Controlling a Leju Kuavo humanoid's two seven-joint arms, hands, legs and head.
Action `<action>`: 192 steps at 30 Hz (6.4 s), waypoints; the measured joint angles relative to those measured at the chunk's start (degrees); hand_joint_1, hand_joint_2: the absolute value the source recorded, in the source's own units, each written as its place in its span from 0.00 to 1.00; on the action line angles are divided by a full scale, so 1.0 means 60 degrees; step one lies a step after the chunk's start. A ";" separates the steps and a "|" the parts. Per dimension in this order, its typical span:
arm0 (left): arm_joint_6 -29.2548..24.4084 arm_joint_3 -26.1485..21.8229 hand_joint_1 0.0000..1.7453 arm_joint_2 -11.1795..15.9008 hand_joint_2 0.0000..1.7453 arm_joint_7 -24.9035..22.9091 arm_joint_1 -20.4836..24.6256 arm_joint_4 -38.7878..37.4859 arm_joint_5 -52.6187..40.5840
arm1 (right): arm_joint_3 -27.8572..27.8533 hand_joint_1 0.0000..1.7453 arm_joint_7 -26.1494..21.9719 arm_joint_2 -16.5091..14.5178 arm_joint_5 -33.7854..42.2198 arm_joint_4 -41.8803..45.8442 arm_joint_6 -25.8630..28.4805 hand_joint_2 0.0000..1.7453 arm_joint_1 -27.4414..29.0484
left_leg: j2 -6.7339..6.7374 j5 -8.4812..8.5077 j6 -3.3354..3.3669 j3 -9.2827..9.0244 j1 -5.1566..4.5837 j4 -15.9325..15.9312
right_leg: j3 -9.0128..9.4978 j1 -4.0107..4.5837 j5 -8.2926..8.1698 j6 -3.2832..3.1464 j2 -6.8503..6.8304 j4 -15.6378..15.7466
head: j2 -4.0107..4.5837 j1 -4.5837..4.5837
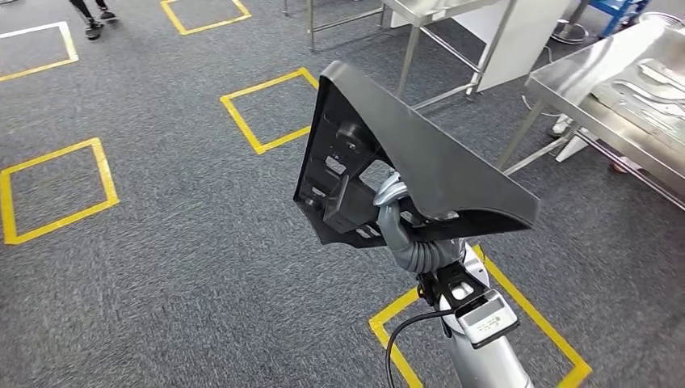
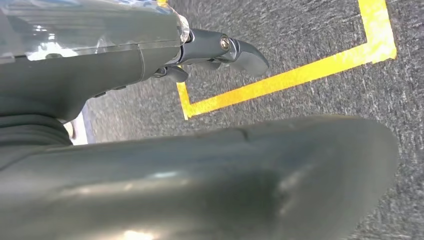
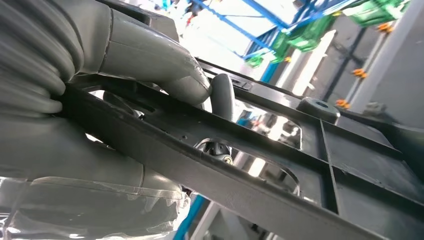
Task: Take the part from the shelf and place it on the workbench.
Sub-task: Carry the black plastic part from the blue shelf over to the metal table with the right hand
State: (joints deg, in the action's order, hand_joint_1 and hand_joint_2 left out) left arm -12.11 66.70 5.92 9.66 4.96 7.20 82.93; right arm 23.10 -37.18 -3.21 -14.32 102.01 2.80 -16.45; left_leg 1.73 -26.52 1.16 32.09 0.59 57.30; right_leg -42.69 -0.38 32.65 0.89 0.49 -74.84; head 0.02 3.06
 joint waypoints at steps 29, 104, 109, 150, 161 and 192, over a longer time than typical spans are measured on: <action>-0.0007 0.0048 0.00 0.0625 0.00 0.0217 0.0058 -0.0040 -0.0001 | -0.0332 1.00 0.0198 -0.0037 0.0805 -0.1041 0.0325 1.00 0.0318 | -0.0191 0.0073 -0.0060 0.0062 0.0086 -0.0035 | 0.0169 0.0039 -0.0041 0.0041 0.0067 0.0432 | 0.0000 0.0000; 0.0530 0.0591 0.00 -0.0227 0.00 0.0315 0.0200 -0.0041 0.0000 | 0.1011 1.00 0.0261 0.0273 0.4269 -0.0150 -0.4339 1.00 -0.1129 | -0.0112 -0.0972 -0.0509 0.0514 0.0112 0.1422 | 0.1523 -0.0008 -0.1280 -0.0331 -0.0227 0.3046 | 0.0000 0.0000; 0.0573 0.0591 0.00 -0.0208 0.00 0.0245 0.0134 -0.0041 0.0000 | 0.0974 1.00 0.0240 0.0347 0.4262 -0.0150 -0.4329 1.00 -0.0900 | -0.0204 -0.0668 -0.0501 0.0916 0.0113 0.1937 | 0.1570 0.0031 -0.1182 -0.0349 -0.0008 0.2951 | 0.0000 0.0000; 0.0729 0.0649 0.00 0.0043 0.00 0.0375 0.0205 -0.0045 0.0000 | 0.0035 1.00 -0.0110 0.0393 0.4064 0.0036 -0.4773 1.00 -0.0283 | -0.0255 0.0032 0.0044 -0.0036 0.0044 -0.0103 | 0.0990 0.0019 -0.0264 0.0099 0.0004 0.1343 | 0.0000 0.0000; 0.0696 0.0694 0.00 0.0041 0.00 0.0407 0.0198 -0.0044 0.0000 | -0.0086 1.00 -0.0073 0.0312 0.4032 0.0162 -0.4777 1.00 -0.0130 | -0.0229 -0.0403 -0.0347 -0.0522 0.0053 -0.0130 | 0.1209 0.0015 -0.1199 -0.0155 -0.0128 0.2816 | 0.0000 0.0001; 0.0397 0.0702 0.00 -0.0111 0.00 0.0449 0.0132 -0.0077 0.0000 | -0.0209 1.00 0.0099 -0.0122 0.3781 0.0087 -0.5055 1.00 0.0065 | -0.0349 -0.0764 -0.0294 -0.1107 0.0016 -0.0233 | 0.0858 -0.0044 -0.1636 -0.0132 -0.0084 0.2788 | 0.0000 0.0000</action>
State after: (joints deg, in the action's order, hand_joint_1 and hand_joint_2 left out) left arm -9.73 70.91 5.25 12.36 5.75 6.73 82.93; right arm 21.85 -36.59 -3.95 8.37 102.54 -27.53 -16.06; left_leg -0.37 -31.11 -0.61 25.45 0.69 55.90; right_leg -37.55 -0.64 22.83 0.10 -0.02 -58.12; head 0.02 3.06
